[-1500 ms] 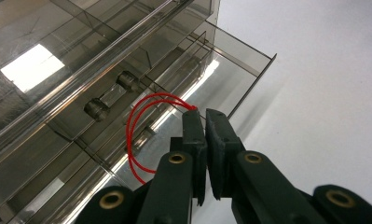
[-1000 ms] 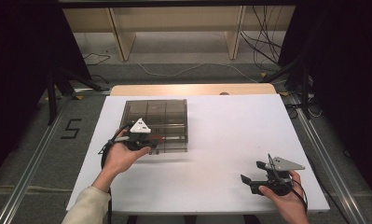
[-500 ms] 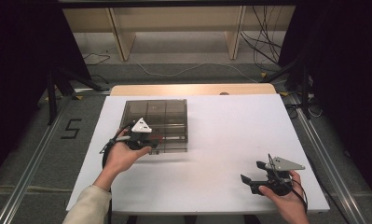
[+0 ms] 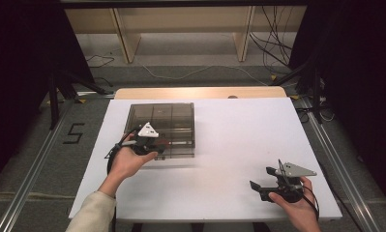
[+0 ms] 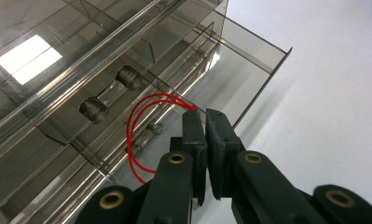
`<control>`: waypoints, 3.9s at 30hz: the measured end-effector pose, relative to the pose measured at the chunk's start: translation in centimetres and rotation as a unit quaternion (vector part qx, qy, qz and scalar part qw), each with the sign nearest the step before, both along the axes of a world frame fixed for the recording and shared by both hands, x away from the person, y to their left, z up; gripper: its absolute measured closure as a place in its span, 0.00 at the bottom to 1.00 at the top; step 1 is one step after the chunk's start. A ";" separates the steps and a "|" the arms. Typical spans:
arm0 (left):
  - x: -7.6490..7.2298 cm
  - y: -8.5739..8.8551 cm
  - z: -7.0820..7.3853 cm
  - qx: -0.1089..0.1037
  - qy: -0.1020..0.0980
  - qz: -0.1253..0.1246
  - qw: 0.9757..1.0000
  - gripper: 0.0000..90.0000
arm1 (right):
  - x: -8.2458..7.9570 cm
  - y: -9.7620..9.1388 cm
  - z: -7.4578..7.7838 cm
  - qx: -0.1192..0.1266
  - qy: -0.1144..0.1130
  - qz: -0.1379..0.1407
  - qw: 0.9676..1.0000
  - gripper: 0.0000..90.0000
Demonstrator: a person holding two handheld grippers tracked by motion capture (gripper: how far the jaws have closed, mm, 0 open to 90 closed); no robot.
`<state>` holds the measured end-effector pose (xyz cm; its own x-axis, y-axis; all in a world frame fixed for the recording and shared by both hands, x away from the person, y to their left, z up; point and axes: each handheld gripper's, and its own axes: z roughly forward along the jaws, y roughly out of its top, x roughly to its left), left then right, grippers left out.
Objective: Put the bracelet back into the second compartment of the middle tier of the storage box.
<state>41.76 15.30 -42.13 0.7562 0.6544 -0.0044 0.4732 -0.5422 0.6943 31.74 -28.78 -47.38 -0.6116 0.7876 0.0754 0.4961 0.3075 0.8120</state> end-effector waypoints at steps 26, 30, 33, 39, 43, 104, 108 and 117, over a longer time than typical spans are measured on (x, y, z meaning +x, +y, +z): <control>0.6 -0.3 -0.6 0.004 0.003 0.001 1.000 0.96 | 0.0 0.0 0.0 0.000 0.000 0.000 1.000 0.19; 0.7 -0.4 -0.7 0.006 0.003 0.001 1.000 0.96 | 0.0 0.0 0.0 -0.001 -0.001 0.002 1.000 0.19; 0.8 -0.4 -0.8 0.007 0.002 0.002 1.000 0.96 | 0.0 0.0 -0.1 0.001 -0.001 0.002 1.000 0.19; 1.0 -0.5 -1.1 0.011 0.003 0.002 1.000 0.96 | 0.0 0.0 -0.1 0.000 0.001 0.002 1.000 0.19; 1.0 -0.5 -1.2 0.011 0.003 0.002 1.000 0.96 | 0.0 0.0 -0.1 0.001 0.001 0.002 1.000 0.19; 1.3 -0.4 -1.3 0.006 -0.005 0.026 1.000 0.74 | 0.1 0.0 -0.1 -0.001 0.001 0.004 1.000 0.19; 0.8 -0.5 -0.7 0.003 -0.013 0.022 1.000 0.68 | 0.0 0.0 -0.1 -0.001 0.004 0.003 1.000 0.19; 0.0 -0.3 0.4 -0.014 -0.019 0.038 0.999 0.46 | 0.0 0.0 -0.1 0.001 0.001 0.004 1.000 0.19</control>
<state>41.75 15.01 -41.76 0.7044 0.7098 0.0052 0.4846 -0.4863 0.7271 31.77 -28.79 -47.45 -0.6178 0.7825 0.0770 0.4947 0.3107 0.8116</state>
